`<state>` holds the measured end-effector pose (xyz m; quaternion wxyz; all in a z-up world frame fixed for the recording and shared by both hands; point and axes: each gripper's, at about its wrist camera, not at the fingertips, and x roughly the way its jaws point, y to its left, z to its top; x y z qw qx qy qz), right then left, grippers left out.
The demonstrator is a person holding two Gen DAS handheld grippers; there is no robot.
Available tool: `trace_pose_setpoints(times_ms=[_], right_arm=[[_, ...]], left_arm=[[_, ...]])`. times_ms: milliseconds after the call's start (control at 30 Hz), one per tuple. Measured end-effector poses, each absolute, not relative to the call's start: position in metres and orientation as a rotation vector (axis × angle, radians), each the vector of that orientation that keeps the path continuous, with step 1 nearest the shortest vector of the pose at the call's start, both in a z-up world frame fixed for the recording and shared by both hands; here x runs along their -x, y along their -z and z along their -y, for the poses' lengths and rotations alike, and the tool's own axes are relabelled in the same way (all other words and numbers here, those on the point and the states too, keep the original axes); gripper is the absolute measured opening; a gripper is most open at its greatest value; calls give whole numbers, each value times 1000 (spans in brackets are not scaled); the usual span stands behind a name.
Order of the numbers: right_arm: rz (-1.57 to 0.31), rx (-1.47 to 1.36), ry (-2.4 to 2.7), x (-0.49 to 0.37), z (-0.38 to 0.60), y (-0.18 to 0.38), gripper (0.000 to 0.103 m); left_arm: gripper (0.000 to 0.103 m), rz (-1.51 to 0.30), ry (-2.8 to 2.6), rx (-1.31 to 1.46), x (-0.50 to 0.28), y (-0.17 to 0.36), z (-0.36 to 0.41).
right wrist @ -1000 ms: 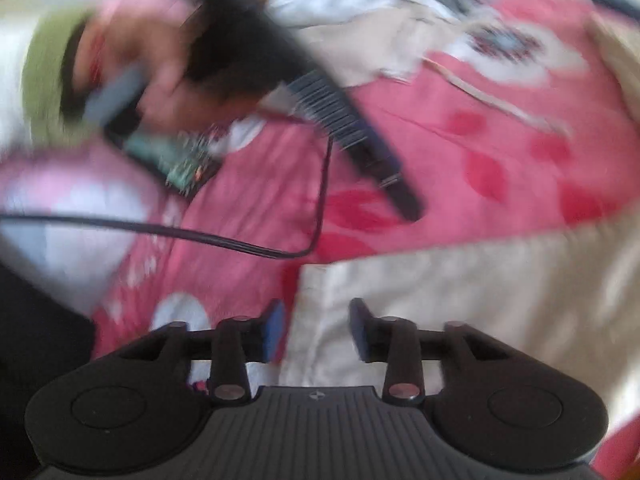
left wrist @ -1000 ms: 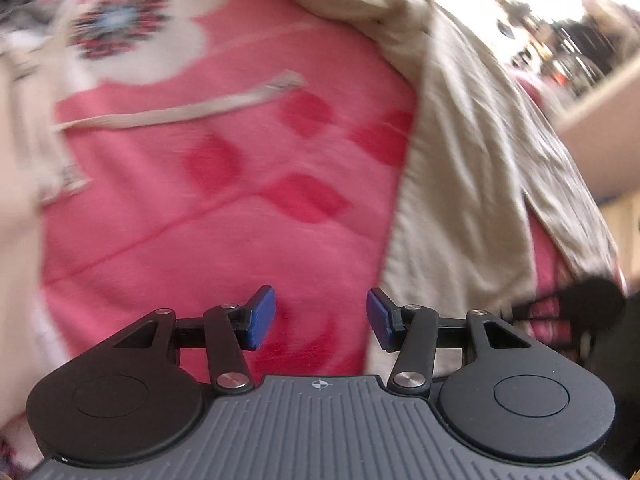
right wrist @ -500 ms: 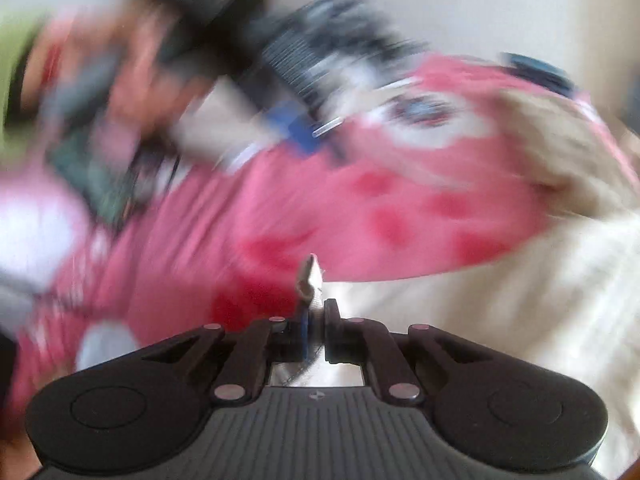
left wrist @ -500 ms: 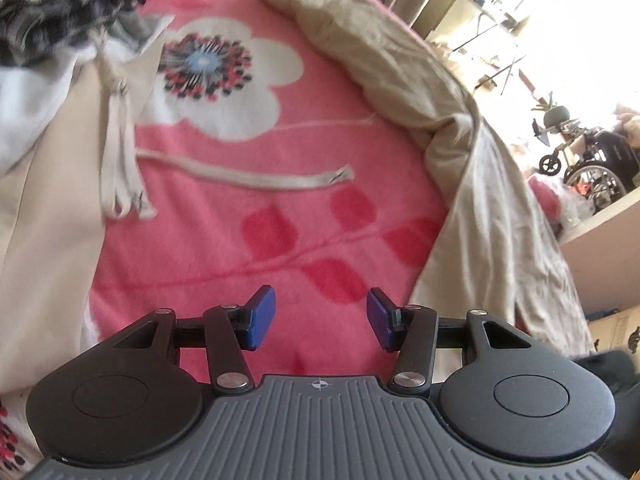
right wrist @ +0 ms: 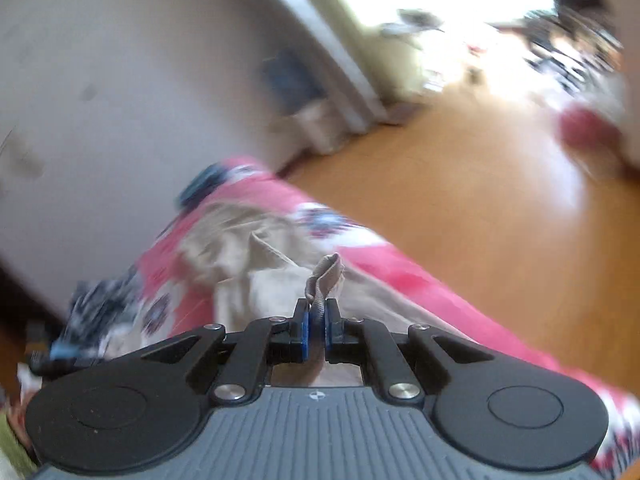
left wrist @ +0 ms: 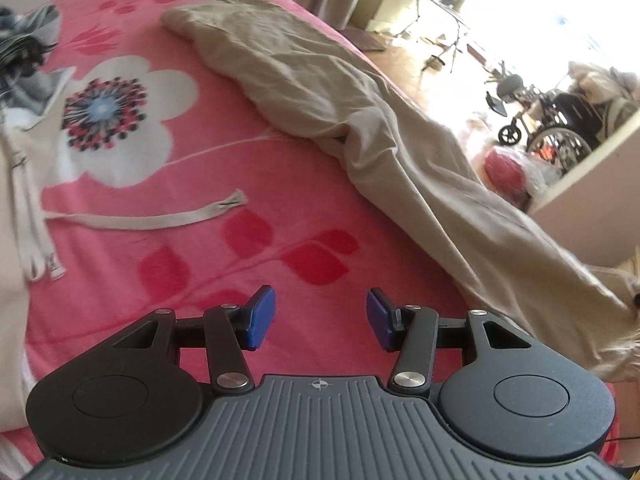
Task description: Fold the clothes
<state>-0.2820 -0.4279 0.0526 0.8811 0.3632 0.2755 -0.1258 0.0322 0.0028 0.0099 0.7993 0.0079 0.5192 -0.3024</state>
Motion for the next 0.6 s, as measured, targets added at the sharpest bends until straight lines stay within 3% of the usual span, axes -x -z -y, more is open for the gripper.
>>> trace_pose_setpoints(times_ms=[300,467,600], right_arm=[[-748,-850,403,316,457,27,9],[-861,-787,430,329,466,20,14],[-785,-661,425,301,477,-11,16]], left_arm=[[50,-1145,675,-86,-28,0,19],[50,-1130,705,-125,-39,6,46],[50,-1110,731,-145,-51,11,72]])
